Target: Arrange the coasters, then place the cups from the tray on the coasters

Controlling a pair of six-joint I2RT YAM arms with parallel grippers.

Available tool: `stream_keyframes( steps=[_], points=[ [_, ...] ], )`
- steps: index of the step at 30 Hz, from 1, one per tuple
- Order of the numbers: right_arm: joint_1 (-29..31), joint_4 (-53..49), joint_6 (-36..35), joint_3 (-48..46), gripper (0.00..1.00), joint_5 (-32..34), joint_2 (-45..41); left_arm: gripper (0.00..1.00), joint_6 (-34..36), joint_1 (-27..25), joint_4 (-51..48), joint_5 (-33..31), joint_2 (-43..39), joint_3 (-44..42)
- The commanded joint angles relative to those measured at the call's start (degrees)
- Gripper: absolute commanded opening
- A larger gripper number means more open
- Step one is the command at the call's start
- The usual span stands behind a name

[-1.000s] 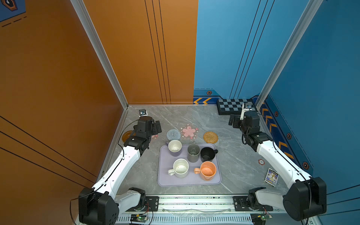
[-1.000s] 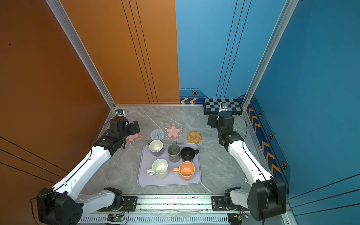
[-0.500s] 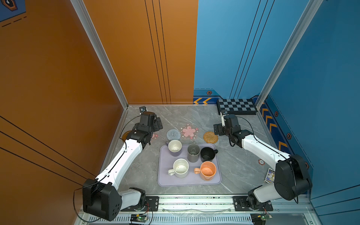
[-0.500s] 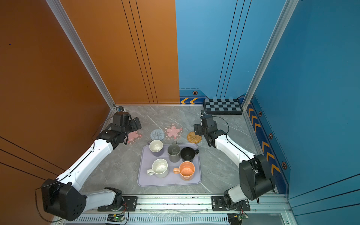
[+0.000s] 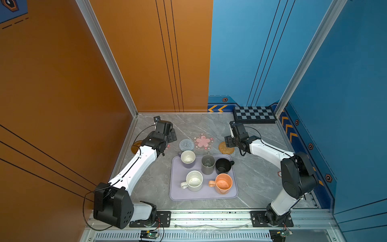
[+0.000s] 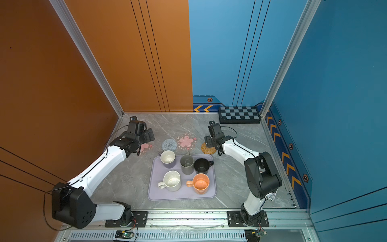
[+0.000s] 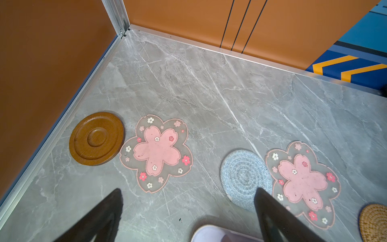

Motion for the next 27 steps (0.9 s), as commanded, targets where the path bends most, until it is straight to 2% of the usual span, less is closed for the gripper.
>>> stream_keyframes(
  steps=[1, 6, 12, 17, 27],
  points=[
    [0.17, -1.56, 3.39, 1.19, 0.69, -1.10, 2.01, 0.98, 0.34, -0.63, -2.44, -2.29, 1.43, 2.82],
    [0.23, -1.23, 6.36, 1.41, 0.55, -2.11, 4.30, 0.98, 1.06, -0.98, -3.53, -3.91, 2.67, 4.47],
    [0.53, -1.79, 7.04, 1.81, 0.47, -2.49, 6.15, 0.98, 0.88, -1.32, -4.14, -4.57, 3.22, 4.18],
    [0.75, -2.48, 6.95, 1.69, 0.45, -2.29, 7.02, 0.98, -0.67, -1.24, -4.31, -4.75, 2.93, 3.23],
    [0.65, -4.55, 8.01, 2.83, 0.39, -1.91, 11.04, 0.98, 0.46, -0.13, -5.71, -3.05, 2.66, 3.37]
  ],
)
